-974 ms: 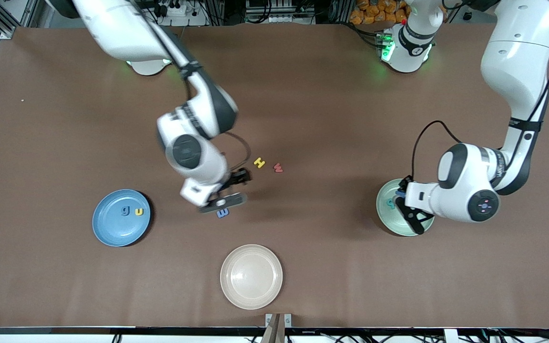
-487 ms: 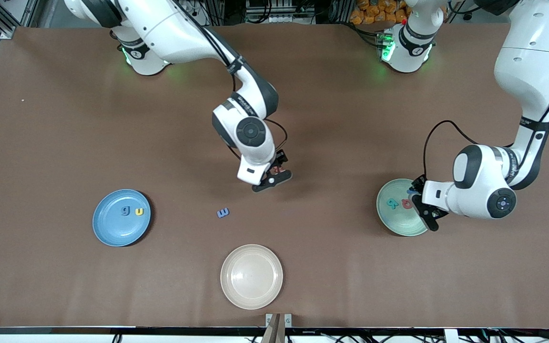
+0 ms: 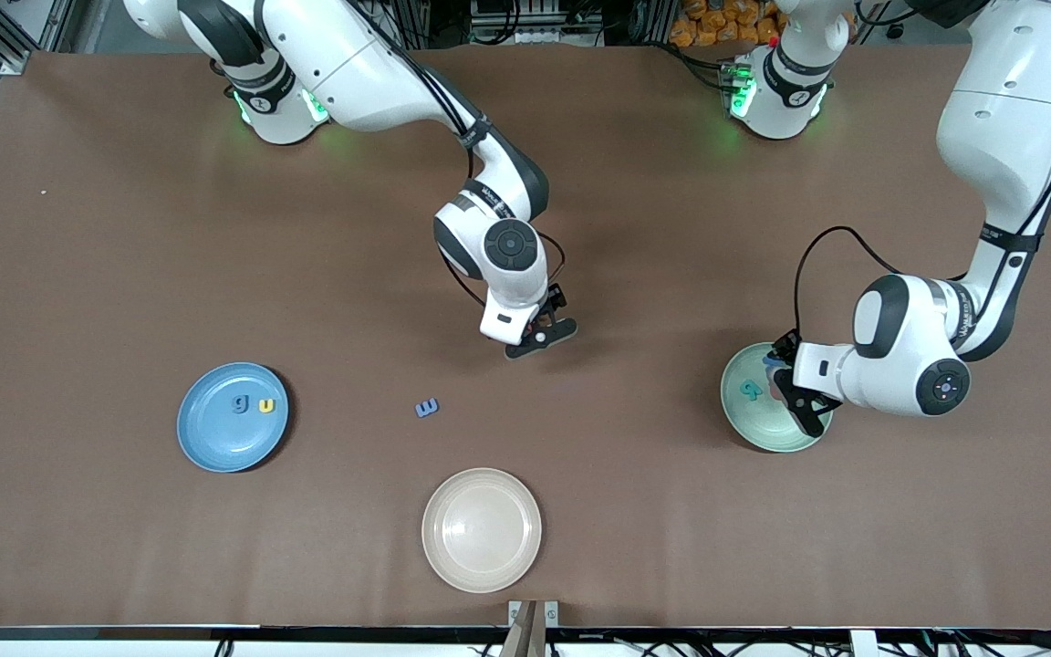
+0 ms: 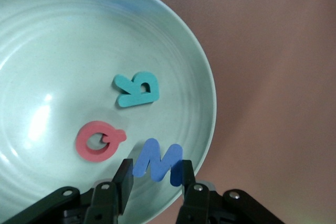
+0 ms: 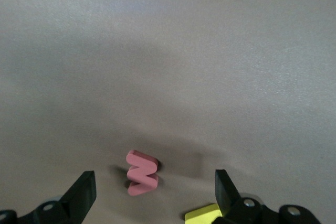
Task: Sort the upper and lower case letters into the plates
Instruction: 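Release the blue M into the green plate while the right gripper reaches the 3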
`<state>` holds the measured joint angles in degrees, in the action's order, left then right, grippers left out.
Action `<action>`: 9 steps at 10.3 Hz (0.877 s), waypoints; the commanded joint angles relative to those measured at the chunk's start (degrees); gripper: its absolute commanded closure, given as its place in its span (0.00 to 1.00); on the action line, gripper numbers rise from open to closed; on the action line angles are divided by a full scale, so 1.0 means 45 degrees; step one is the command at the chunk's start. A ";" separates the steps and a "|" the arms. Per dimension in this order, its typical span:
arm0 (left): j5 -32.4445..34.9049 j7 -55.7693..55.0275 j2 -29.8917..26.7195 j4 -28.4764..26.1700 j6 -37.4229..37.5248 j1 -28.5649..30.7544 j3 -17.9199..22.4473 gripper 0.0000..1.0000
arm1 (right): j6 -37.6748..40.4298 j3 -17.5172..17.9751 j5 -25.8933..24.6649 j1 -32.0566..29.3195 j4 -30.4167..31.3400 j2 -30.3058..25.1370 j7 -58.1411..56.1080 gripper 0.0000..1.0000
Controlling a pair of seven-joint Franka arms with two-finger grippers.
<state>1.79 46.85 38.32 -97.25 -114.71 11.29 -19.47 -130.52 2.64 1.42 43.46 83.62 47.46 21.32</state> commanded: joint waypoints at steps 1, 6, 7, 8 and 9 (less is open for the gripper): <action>-0.0320 -0.0292 -0.0333 -0.0342 -0.0134 0.0050 -0.0146 0.49 | -0.0175 -0.0118 -0.0238 0.0167 -0.0183 0.0215 0.0437 0.00; -0.0378 -0.3506 -0.0197 0.0630 -0.0075 -0.0436 -0.0518 0.00 | -0.0586 -0.0118 -0.0512 0.0245 -0.0164 0.0430 0.0770 0.00; -0.0804 -0.4985 -0.0080 0.0885 -0.0114 -0.0689 -0.0518 0.00 | -0.0547 -0.0118 -0.0512 0.0245 -0.0183 0.0430 0.0771 0.00; -0.1099 -0.6566 0.0056 0.1120 -0.0211 -0.1330 -0.0499 0.00 | -0.0508 -0.0118 -0.0512 0.0245 -0.0183 0.0391 0.0771 0.46; -0.1024 -0.8322 0.0290 0.1586 -0.0502 -0.2032 -0.0421 0.00 | -0.0469 -0.0118 -0.0512 0.0245 -0.0164 0.0372 0.0906 0.99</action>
<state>-1.77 18.77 38.18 -93.10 -115.88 6.71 -22.16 -132.78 2.61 -0.01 43.89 83.61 48.85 23.39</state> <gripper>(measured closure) 0.000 0.115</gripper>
